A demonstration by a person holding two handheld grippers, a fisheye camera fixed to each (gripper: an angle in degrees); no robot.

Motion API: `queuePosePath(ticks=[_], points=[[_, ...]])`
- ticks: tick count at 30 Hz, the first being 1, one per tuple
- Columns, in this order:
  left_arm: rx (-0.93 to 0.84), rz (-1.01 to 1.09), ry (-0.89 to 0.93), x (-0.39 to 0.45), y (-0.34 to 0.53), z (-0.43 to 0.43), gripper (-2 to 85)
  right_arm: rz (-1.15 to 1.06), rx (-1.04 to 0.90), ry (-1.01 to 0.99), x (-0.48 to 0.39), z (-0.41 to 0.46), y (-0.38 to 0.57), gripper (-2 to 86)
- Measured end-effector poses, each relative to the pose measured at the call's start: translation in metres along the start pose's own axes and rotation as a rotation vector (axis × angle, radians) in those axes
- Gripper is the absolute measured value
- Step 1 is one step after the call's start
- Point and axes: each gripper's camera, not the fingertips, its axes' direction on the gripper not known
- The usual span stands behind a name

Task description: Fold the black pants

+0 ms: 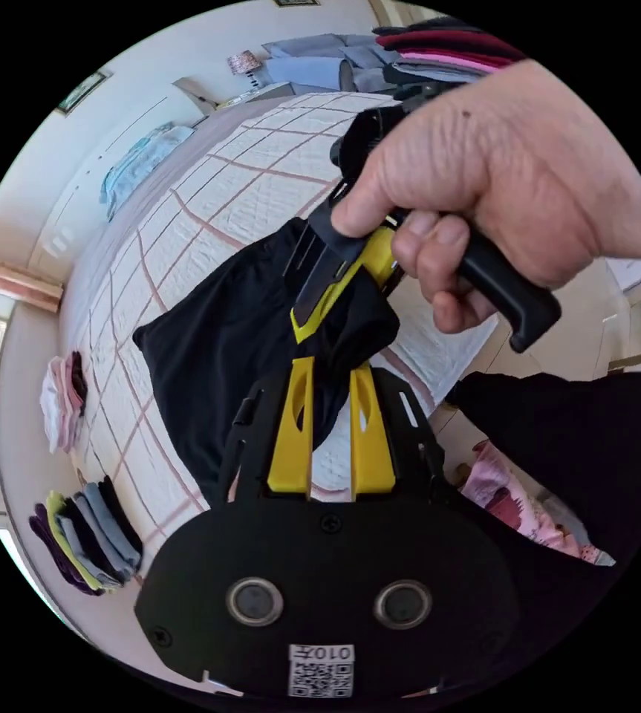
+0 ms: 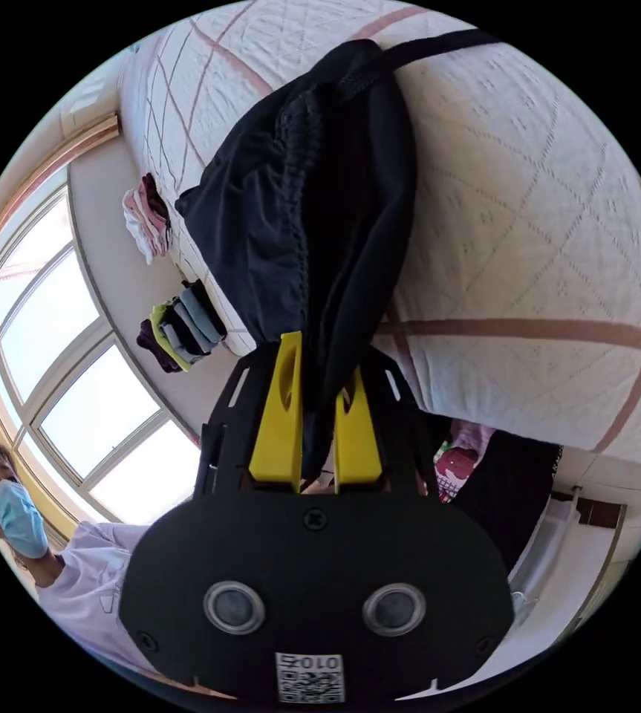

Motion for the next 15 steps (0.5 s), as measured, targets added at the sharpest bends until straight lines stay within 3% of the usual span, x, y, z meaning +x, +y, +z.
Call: queuePosePath(ticks=[3, 5, 8, 15], points=[[0.002, -0.476, 0.418, -0.075, 0.071, 0.017, 9.0, 0.003, 0.016, -0.168, -0.003, -0.006, 0.008, 7.3], [0.117, -0.867, 0.827, -0.123, 0.159, 0.059, 11.5, 0.003, 0.029, -0.293, -0.009, -0.007, 0.012, 7.2], [0.319, -1.19, 1.042, -0.152, 0.242, 0.11, 14.3, -0.016, 0.026, -0.347, -0.028, -0.006, 0.015, 6.9], [0.666, -1.455, 1.254, -0.177, 0.295, 0.202, 19.4, 0.012, 0.019, -0.431, -0.052, -0.001, 0.028, 6.7]])
